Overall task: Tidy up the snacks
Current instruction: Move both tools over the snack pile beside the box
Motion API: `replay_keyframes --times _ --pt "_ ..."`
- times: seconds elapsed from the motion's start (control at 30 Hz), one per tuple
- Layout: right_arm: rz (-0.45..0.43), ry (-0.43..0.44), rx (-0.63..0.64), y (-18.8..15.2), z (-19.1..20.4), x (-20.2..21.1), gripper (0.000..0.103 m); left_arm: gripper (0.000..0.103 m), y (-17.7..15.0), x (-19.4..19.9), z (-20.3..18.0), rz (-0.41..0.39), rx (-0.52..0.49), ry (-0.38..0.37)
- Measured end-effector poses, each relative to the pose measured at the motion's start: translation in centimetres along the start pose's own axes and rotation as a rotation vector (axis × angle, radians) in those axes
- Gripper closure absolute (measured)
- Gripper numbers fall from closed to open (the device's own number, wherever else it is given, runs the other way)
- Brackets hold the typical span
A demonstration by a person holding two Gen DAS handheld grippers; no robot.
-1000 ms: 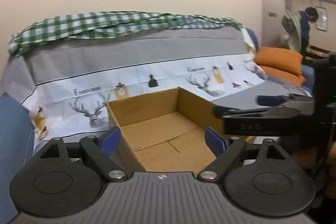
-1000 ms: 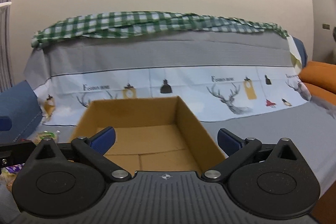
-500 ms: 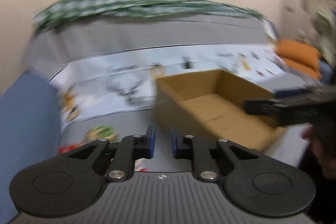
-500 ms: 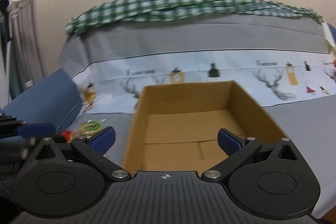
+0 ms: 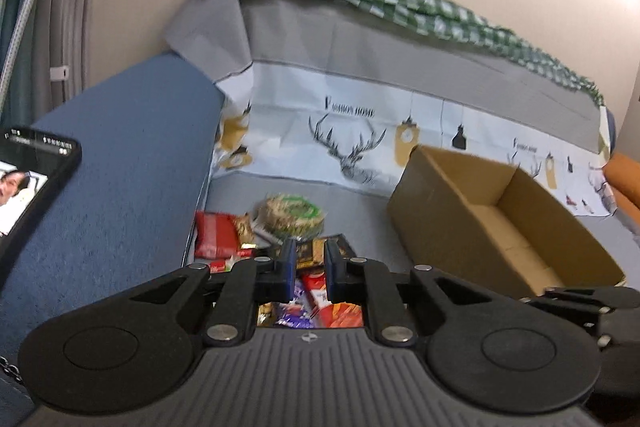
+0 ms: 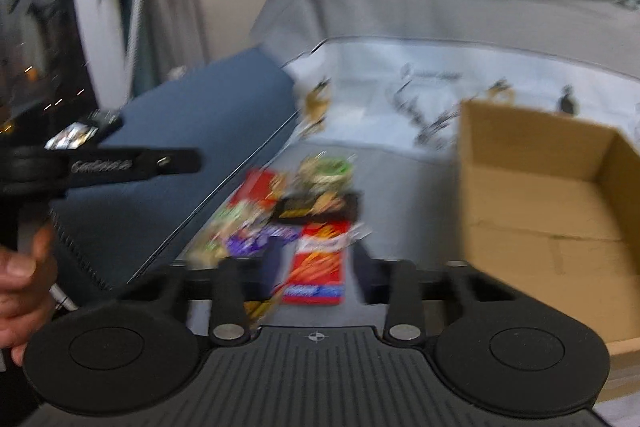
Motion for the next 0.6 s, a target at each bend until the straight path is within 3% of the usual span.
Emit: replay_keyframes --times 0.07,0.13,0.2,0.3,0.43,0.53,0.6 --pt "0.022 0.032 0.073 -0.8 1.3 -1.5 0.073 0.087 -0.5 0.0 0.2 0.008 0.006 0.0" --pt "0.033 0.049 0.139 -1.5 2.4 -2.7 0.065 0.086 -0.8 0.1 0.6 0.01 0.016 0.003" --pt "0.059 0.049 0.204 -1.8 3.4 -4.0 0.038 0.085 -0.9 0.0 1.0 0.015 0.029 0.01" --pt "0.047 0.071 0.282 -1.6 4.9 -5.7 0.023 0.084 -1.0 -0.1 1.5 0.024 0.045 0.021" --pt "0.098 0.074 0.368 -3.4 6.5 -9.0 0.025 0.084 -1.2 -0.1 1.9 0.041 0.056 0.039" --pt "0.126 0.061 0.421 -4.6 6.9 -9.9 0.048 0.084 -1.1 0.1 1.9 0.048 0.051 0.045" --pt "0.108 0.058 0.43 -4.8 6.7 -9.6 0.052 0.084 -1.1 0.3 1.8 0.051 0.045 0.048"
Point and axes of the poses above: each gripper's, at about its wrist camera, not at the fingertips, and x roughly against the way its jaws point, z to its left, y to its top, the point moved 8 cm from there along -x, roughly the way its jaws point, and after that the axes turned 2 degrees about -x, right-handed, at the moved point
